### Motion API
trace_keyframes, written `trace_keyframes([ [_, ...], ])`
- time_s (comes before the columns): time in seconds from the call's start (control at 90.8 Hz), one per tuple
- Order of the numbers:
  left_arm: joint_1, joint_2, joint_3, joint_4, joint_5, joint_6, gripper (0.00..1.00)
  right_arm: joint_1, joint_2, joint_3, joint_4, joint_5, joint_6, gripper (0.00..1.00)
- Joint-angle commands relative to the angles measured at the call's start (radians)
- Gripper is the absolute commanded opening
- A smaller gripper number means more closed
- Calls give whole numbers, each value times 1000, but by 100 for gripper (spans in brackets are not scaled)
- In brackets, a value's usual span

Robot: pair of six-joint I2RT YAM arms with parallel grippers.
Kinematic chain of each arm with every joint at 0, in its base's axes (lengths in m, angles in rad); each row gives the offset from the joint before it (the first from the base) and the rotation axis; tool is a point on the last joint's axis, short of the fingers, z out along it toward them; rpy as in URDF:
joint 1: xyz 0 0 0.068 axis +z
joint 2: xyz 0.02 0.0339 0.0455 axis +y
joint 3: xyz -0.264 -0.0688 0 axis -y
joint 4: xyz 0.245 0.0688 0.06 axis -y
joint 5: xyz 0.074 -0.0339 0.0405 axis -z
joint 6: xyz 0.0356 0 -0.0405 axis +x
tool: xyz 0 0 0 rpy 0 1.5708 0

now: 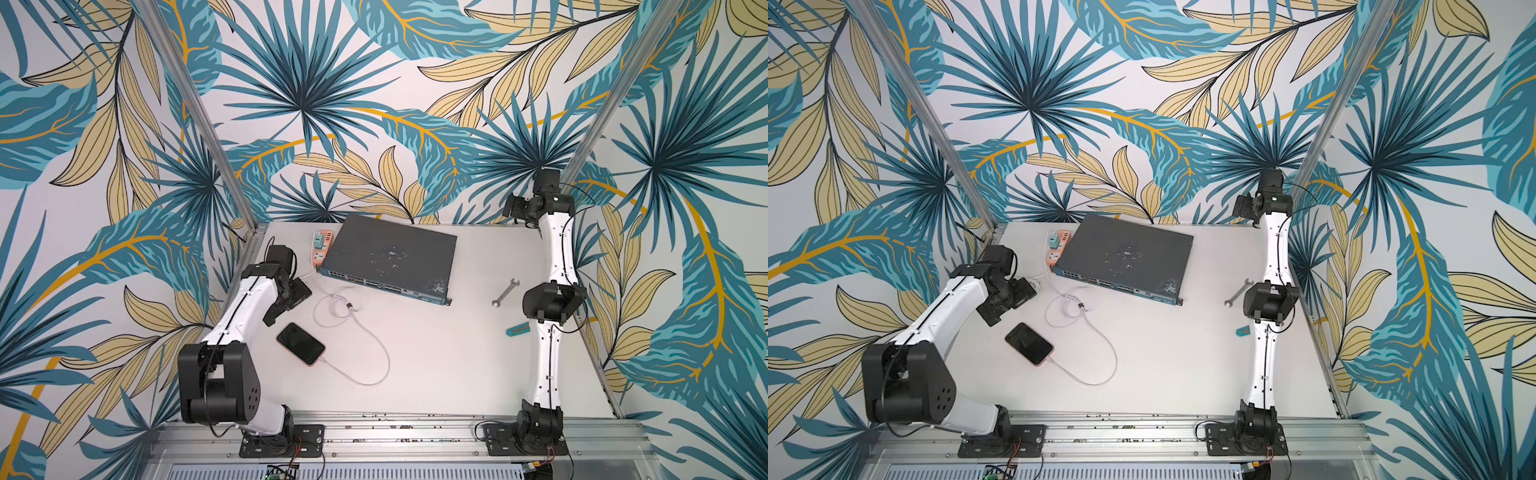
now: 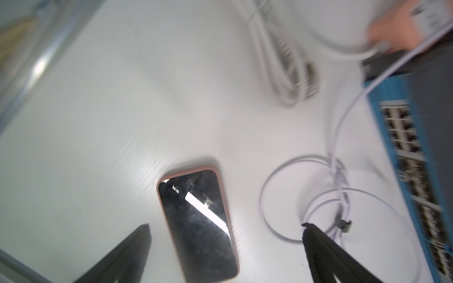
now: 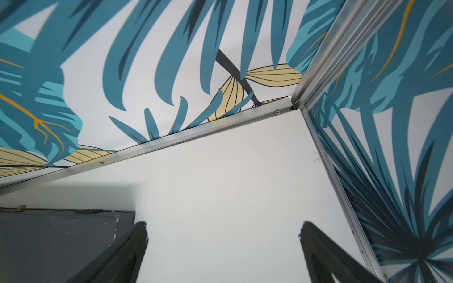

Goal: Plug the charging cable into the phone
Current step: Place the phone at the center of the board, then reset both arms

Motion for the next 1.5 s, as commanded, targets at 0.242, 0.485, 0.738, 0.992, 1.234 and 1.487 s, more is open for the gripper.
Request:
trace_keyframes([
  [0.242,-23,-33,-6,106,-191,110,100,145,-230,7,434,153,-99,100],
  [0.485,-32,-38,-193,427,-281,247,100,315,-436,6,33,296,164,100],
  [0.738,-25,41,-187,492,-275,332,100,306,-584,7,100,217,3,100],
  [0.992,-17,-40,-325,775,-228,541,100,285,-425,7,456,126,-161,100],
  [1.234,-17,-62,-354,787,-220,596,100,365,-450,-11,1267,154,-549,99],
  [1.487,-16,-34,-340,808,-240,595,100,355,-728,-690,742,240,-291,100],
])
